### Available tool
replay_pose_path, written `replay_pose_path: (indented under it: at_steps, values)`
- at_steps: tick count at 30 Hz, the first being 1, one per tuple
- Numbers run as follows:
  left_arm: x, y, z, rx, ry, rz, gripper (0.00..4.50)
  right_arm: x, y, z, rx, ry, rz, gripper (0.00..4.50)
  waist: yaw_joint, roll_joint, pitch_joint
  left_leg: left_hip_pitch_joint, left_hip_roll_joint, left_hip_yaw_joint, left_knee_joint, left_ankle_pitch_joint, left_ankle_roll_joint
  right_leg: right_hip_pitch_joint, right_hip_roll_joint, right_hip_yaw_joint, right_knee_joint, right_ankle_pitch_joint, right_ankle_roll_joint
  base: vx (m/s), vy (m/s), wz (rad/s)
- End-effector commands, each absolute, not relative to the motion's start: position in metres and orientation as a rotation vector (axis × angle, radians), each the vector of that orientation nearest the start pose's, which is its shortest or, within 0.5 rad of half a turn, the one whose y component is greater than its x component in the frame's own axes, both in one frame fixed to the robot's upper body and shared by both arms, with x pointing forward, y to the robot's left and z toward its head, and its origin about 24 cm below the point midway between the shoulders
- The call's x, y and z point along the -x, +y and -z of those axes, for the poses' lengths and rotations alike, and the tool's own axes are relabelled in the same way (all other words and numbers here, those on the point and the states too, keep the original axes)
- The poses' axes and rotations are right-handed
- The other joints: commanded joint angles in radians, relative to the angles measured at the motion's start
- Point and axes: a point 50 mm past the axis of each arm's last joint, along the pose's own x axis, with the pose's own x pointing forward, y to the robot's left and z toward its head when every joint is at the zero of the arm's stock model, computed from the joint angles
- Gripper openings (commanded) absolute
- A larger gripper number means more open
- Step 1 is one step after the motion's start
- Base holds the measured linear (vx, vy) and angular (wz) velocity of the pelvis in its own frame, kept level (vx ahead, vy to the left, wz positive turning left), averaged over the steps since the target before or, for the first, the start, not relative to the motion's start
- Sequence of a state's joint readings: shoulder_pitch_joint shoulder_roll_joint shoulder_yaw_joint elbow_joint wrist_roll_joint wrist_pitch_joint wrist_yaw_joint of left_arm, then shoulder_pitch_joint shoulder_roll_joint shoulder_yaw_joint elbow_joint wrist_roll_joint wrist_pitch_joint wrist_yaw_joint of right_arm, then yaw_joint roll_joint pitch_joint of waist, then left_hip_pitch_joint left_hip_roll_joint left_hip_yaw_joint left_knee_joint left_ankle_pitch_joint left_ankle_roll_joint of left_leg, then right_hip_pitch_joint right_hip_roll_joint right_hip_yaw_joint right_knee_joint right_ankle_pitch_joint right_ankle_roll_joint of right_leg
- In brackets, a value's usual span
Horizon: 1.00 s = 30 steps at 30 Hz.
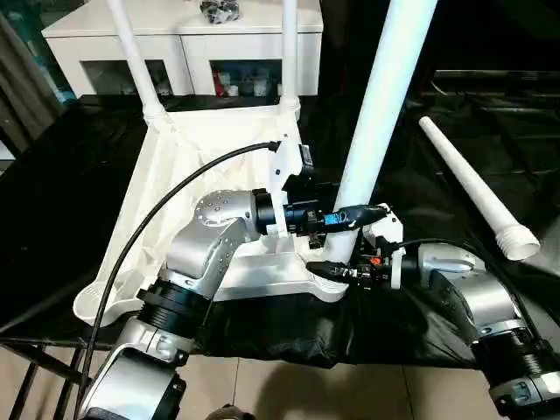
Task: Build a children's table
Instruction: Insert table leg to table base
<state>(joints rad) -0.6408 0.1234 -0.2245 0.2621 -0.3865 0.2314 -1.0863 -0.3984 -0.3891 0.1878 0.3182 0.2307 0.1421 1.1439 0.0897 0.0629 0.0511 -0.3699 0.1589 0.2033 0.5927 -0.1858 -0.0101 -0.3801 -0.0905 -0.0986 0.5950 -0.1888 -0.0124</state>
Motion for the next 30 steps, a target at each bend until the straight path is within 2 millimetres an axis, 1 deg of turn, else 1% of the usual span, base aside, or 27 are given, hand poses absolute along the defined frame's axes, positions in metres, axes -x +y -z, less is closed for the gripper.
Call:
replay_pose_path:
  at_steps: [1,6,7,8,9,10,11,12,13,14,15,16,18,19,20,22,23,24,25,26,27,28,29,30]
  values:
    - [-0.306,0.044,-0.111,-0.003,0.063,1.478,1.85,-0.292,-0.142,-0.061,0.128,0.252,-1.268,1.99,0.001,-0.007,-0.051,0.012,0.085,-0.049,-0.085,-0.343,0.011,0.033,-0.085,0.064,-0.091,-0.367,-0.187,0.0,0.0,0.0]
    - [-0.306,0.044,-0.11,-0.04,0.062,1.482,1.85,-0.291,-0.142,-0.06,0.124,0.253,-1.267,1.98,0.001,-0.007,-0.051,0.014,0.085,-0.049,-0.086,-0.35,0.009,0.032,-0.085,0.064,-0.092,-0.374,-0.185,0.0,0.0,0.0]
    - [-0.308,0.044,-0.109,-0.06,0.061,1.465,1.85,-0.291,-0.142,-0.06,0.122,0.254,-1.267,1.98,0.0,-0.009,-0.05,0.013,0.084,-0.048,-0.085,-0.347,0.012,0.032,-0.085,0.064,-0.093,-0.374,-0.183,0.0,0.0,0.0]
    - [-0.31,0.045,-0.107,-0.047,0.085,1.447,2.41,-0.29,-0.142,-0.059,0.12,0.257,-1.267,1.98,0.001,-0.008,-0.05,0.014,0.085,-0.049,-0.086,-0.35,0.01,0.032,-0.086,0.064,-0.094,-0.382,-0.182,0.0,0.0,0.0]
    - [-0.309,0.046,-0.107,-0.034,0.093,1.451,2.41,-0.289,-0.142,-0.058,0.118,0.26,-1.269,1.98,-0.001,-0.016,-0.048,0.014,0.085,-0.048,-0.086,-0.352,0.011,0.031,-0.085,0.064,-0.095,-0.393,-0.18,0.0,0.0,0.0]
    - [-0.309,0.046,-0.107,-0.034,0.094,1.451,2.55,-0.289,-0.142,-0.058,0.118,0.26,-1.269,1.98,0.0,-0.012,-0.048,0.015,0.085,-0.05,-0.087,-0.356,0.009,0.03,-0.086,0.064,-0.096,-0.412,-0.174,0.0,0.0,0.0]
    - [-0.309,0.046,-0.108,-0.023,0.089,1.45,2.61,-0.288,-0.142,-0.057,0.117,0.261,-1.269,1.98,0.0,-0.016,-0.049,0.015,0.084,-0.049,-0.085,-0.349,0.011,0.031,-0.088,0.066,-0.096,-0.42,-0.167,0.0,0.0,0.0]
    - [-0.309,0.049,-0.109,-0.025,0.071,1.437,2.61,-0.288,-0.141,-0.056,0.115,0.263,-1.269,1.98,0.0,-0.016,-0.049,0.015,0.084,-0.049,-0.085,-0.349,0.011,0.031,-0.088,0.066,-0.096,-0.42,-0.167,0.0,0.0,0.0]
    - [-0.309,0.051,-0.109,-0.026,0.063,1.428,2.71,-0.288,-0.141,-0.056,0.114,0.264,-1.27,1.97,0.002,-0.019,-0.05,0.013,0.087,-0.05,-0.086,-0.334,0.012,0.03,-0.089,0.066,-0.095,-0.406,-0.172,0.0,0.0,0.0]
    - [-0.31,0.058,-0.11,-0.022,0.054,1.406,2.78,-0.288,-0.14,-0.055,0.112,0.266,-1.269,1.96,0.003,-0.016,-0.051,0.013,0.087,-0.049,-0.086,-0.329,0.014,0.03,-0.088,0.066,-0.092,-0.391,-0.176,0.0,0.0,0.0]
    - [-0.309,0.064,-0.109,-0.021,0.056,1.405,2.81,-0.288,-0.14,-0.055,0.111,0.267,-1.27,1.96,0.002,-0.019,-0.051,0.012,0.087,-0.049,-0.086,-0.326,0.015,0.03,-0.087,0.066,-0.091,-0.384,-0.177,0.0,0.0,0.0]
    - [-0.308,0.068,-0.108,-0.022,0.065,1.406,2.81,-0.288,-0.139,-0.054,0.11,0.267,-1.27,1.96,0.002,-0.018,-0.051,0.012,0.087,-0.048,-0.086,-0.323,0.016,0.03,-0.087,0.066,-0.09,-0.379,-0.178,0.0,0.0,0.0]
    - [-0.306,0.081,-0.105,-0.033,0.088,1.41,2.81,-0.288,-0.138,-0.054,0.108,0.267,-1.269,1.96,0.001,-0.02,-0.05,0.011,0.086,-0.048,-0.088,-0.324,0.016,0.029,-0.085,0.066,-0.088,-0.379,-0.176,0.0,0.0,0.0]
    - [-0.304,0.088,-0.103,-0.04,0.101,1.408,2.81,-0.288,-0.138,-0.053,0.107,0.268,-1.269,1.96,0.001,-0.018,-0.052,0.011,0.086,-0.049,-0.088,-0.319,0.014,0.03,-0.087,0.066,-0.086,-0.383,-0.173,0.0,0.0,0.0]
    - [-0.303,0.099,-0.101,-0.06,0.123,1.402,2.81,-0.288,-0.137,-0.052,0.105,0.271,-1.268,1.96,-0.001,-0.015,-0.052,0.01,0.086,-0.049,-0.088,-0.314,0.013,0.029,-0.086,0.067,-0.085,-0.38,-0.171,0.0,0.0,0.0]
    - [-0.302,0.103,-0.1,-0.071,0.134,1.399,2.81,-0.288,-0.137,-0.051,0.104,0.272,-1.268,1.96,0.0,-0.011,-0.053,0.014,0.087,-0.048,-0.089,-0.313,0.007,0.025,-0.083,0.067,-0.083,-0.361,-0.177,0.0,0.0,0.0]
    - [-0.299,0.121,-0.092,-0.134,0.195,1.388,2.81,-0.287,-0.137,-0.05,0.103,0.276,-1.268,1.96,0.001,-0.008,-0.051,0.016,0.088,-0.048,-0.092,-0.329,-0.003,0.023,-0.082,0.067,-0.083,-0.351,-0.185,0.0,0.0,0.0]
    - [-0.299,0.121,-0.092,-0.134,0.195,1.388,2.81,-0.287,-0.137,-0.05,0.103,0.276,-1.268,1.96,0.001,-0.008,-0.051,0.016,0.088,-0.048,-0.092,-0.329,-0.003,0.023,-0.082,0.067,-0.083,-0.351,-0.185,0.0,0.0,0.0]
    - [-0.299,0.123,-0.09,-0.145,0.207,1.386,2.81,-0.287,-0.137,-0.05,0.102,0.277,-1.268,1.96,-0.001,-0.009,-0.05,0.017,0.087,-0.048,-0.093,-0.346,-0.014,0.024,-0.083,0.067,-0.081,-0.348,-0.189,0.0,0.0,0.0]
    - [-0.298,0.128,-0.087,-0.169,0.234,1.385,2.81,-0.287,-0.137,-0.049,0.103,0.28,-1.269,1.96,0.0,-0.008,-0.05,0.019,0.087,-0.048,-0.093,-0.352,-0.017,0.023,-0.084,0.068,-0.082,-0.351,-0.191,0.0,0.0,0.0]
    - [-0.296,0.136,-0.078,-0.233,0.283,1.382,2.81,-0.286,-0.137,-0.049,0.107,0.292,-1.271,1.96,0.0,-0.005,-0.05,0.018,0.087,-0.049,-0.093,-0.354,-0.018,0.023,-0.085,0.069,-0.083,-0.351,-0.19,0.0,0.0,0.0]
    - [-0.296,0.137,-0.077,-0.242,0.293,1.381,2.81,-0.286,-0.137,-0.05,0.108,0.295,-1.271,1.96,-0.001,-0.007,-0.05,0.018,0.087,-0.048,-0.093,-0.353,-0.018,0.024,-0.084,0.07,-0.083,-0.348,-0.188,0.0,0.0,0.0]
    - [-0.295,0.139,-0.074,-0.263,0.316,1.378,2.64,-0.286,-0.138,-0.05,0.11,0.301,-1.271,1.96,-0.003,-0.006,-0.05,0.018,0.087,-0.048,-0.093,-0.357,-0.022,0.024,-0.084,0.07,-0.081,-0.347,-0.186,0.0,0.0,0.0]
    - [-0.295,0.14,-0.07,-0.29,0.331,1.372,2.64,-0.287,-0.139,-0.051,0.114,0.31,-1.266,1.96,-0.001,-0.002,-0.051,0.02,0.086,-0.049,-0.093,-0.357,-0.023,0.024,-0.084,0.07,-0.081,-0.347,-0.185,0.0,0.0,0.0]
